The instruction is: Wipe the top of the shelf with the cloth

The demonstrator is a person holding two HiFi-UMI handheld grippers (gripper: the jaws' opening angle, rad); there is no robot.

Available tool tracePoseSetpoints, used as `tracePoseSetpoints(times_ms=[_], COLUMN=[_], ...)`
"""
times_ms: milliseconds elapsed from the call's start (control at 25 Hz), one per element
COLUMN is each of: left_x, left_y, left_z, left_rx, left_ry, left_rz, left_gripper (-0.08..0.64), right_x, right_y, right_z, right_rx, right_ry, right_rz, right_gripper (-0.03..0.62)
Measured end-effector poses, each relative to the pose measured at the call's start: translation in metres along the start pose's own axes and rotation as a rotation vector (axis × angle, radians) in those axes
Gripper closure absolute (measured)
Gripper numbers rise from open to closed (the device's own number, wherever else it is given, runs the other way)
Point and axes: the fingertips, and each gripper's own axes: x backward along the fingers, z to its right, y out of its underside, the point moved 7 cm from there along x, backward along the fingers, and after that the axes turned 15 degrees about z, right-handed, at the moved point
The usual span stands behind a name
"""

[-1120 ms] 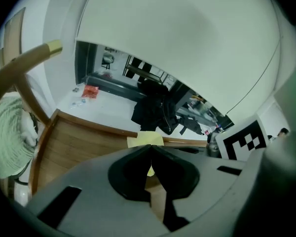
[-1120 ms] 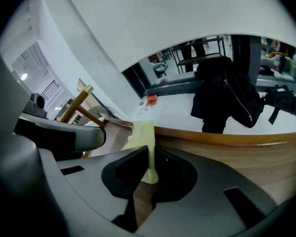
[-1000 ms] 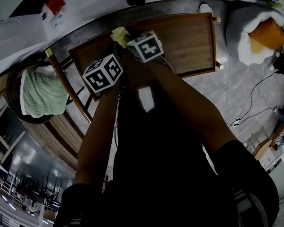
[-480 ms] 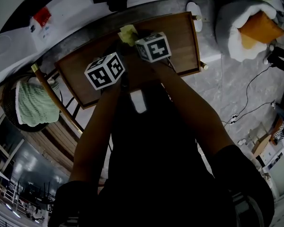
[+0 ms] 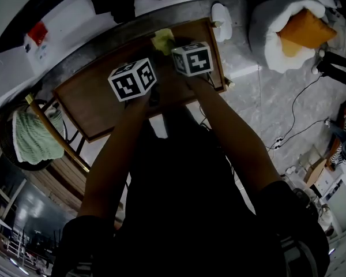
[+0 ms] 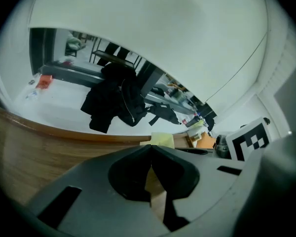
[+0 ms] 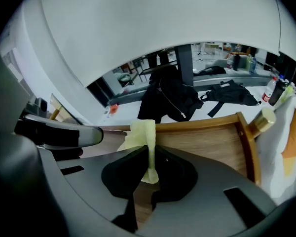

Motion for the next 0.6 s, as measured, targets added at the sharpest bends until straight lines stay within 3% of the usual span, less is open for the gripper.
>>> tracePoseSetpoints(times_ms=[400, 600], left_x=[-0.019, -0.007], left_y=[0.005, 0.001], left_z=[0.059, 0.058], left_rx=[-0.049, -0.057], left_ry=[0.112, 0.109], left_rz=[-0.038, -0.036], left_gripper=[0.549, 0.549], right_x=[0.039, 0.049], right_y=[-0.013, -0.014], right_z=[0.072, 0.086], right_rx=[-0.088, -0.177], right_ry=[0.260, 0.423], right_rz=[0.020, 0.039], right_gripper=[0.546, 0.546])
